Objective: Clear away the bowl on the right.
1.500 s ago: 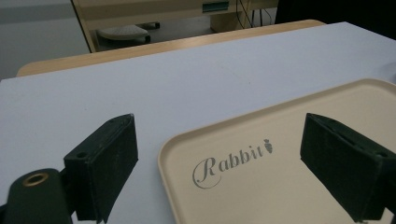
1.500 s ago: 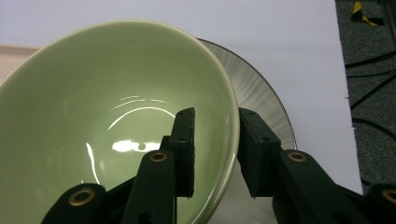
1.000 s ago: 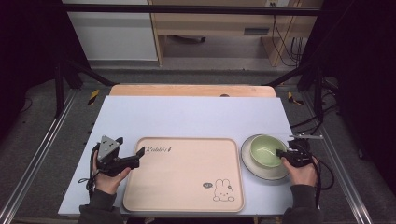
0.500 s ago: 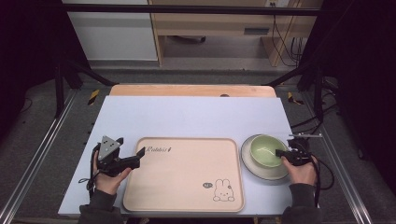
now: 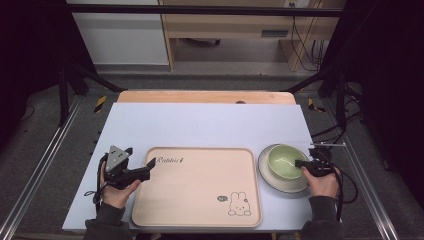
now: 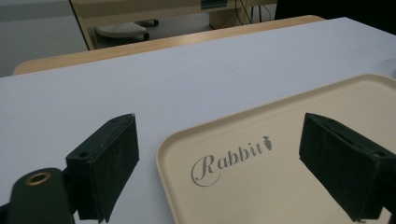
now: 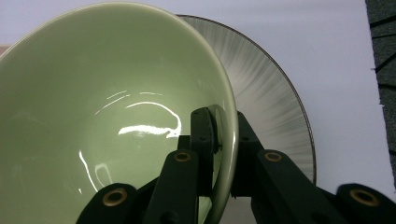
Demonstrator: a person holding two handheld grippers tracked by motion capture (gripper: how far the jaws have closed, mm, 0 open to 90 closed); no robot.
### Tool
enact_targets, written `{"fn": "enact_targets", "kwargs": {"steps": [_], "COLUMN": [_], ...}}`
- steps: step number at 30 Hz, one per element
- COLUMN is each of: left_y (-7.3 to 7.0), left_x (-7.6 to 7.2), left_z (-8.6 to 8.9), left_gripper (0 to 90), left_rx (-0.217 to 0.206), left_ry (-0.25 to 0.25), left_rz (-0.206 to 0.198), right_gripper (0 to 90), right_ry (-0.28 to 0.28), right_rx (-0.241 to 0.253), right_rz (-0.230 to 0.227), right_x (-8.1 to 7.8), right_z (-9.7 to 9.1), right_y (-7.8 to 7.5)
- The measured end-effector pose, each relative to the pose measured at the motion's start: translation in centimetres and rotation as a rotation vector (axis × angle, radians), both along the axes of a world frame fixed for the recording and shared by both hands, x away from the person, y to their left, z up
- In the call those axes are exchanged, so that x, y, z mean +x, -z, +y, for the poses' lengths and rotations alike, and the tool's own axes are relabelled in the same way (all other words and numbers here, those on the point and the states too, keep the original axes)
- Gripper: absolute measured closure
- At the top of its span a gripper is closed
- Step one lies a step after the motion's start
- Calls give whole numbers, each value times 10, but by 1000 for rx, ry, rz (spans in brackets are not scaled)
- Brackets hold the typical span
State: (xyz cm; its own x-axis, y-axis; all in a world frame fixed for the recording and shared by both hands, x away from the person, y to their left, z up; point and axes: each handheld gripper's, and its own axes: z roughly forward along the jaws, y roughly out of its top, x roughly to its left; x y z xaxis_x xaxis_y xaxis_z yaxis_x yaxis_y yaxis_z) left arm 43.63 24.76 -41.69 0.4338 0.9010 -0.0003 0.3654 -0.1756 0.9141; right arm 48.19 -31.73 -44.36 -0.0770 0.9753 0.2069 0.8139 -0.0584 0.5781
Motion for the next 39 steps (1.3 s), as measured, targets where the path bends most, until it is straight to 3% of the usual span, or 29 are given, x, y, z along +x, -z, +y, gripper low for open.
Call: {"fn": "enact_targets", "kwargs": {"steps": [11, 26, 39], "left_y": [-1, -2, -2], "left_x": [0, -1, -1], "left_z": [1, 2, 2], "left_gripper": [119, 120, 121], "left_rx": [-6, -9, -9], "left_ry": [-4, -6, -6], "left_rz": [-3, -8, -10], "right_gripper": [832, 837, 835], "right_ry": [14, -15, -12], "right_rx": [-1, -64, -83], "right_rz": [2, -53, -70], "right_x": [-1, -4, -7], "right_z": [2, 12, 17], "right_y": [-2, -12, -17]}}
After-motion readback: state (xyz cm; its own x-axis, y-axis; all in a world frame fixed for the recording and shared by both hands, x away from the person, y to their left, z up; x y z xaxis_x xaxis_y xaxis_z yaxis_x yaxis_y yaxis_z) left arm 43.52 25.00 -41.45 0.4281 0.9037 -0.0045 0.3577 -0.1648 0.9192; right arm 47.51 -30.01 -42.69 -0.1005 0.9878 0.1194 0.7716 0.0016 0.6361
